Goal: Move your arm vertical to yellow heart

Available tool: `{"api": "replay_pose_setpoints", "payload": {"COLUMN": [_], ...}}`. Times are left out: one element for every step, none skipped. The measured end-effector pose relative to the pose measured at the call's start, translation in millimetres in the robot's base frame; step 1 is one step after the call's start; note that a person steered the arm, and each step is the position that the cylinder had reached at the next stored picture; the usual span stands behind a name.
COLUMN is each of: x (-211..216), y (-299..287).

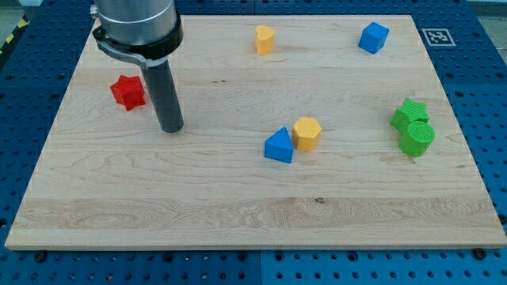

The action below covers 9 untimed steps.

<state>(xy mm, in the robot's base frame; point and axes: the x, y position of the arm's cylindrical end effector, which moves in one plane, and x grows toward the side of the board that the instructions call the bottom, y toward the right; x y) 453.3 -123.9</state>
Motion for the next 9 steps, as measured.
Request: {"api": "replay_pose_setpoints", "payload": {"x": [0.0, -0.8, -1.7, -2.5, -1.9, -24.9, -30.0, -30.0, -57.9], "y": [0.0, 2.2, 2.3, 3.1, 10.9, 53.5, 63.6, 63.6, 93.8]}}
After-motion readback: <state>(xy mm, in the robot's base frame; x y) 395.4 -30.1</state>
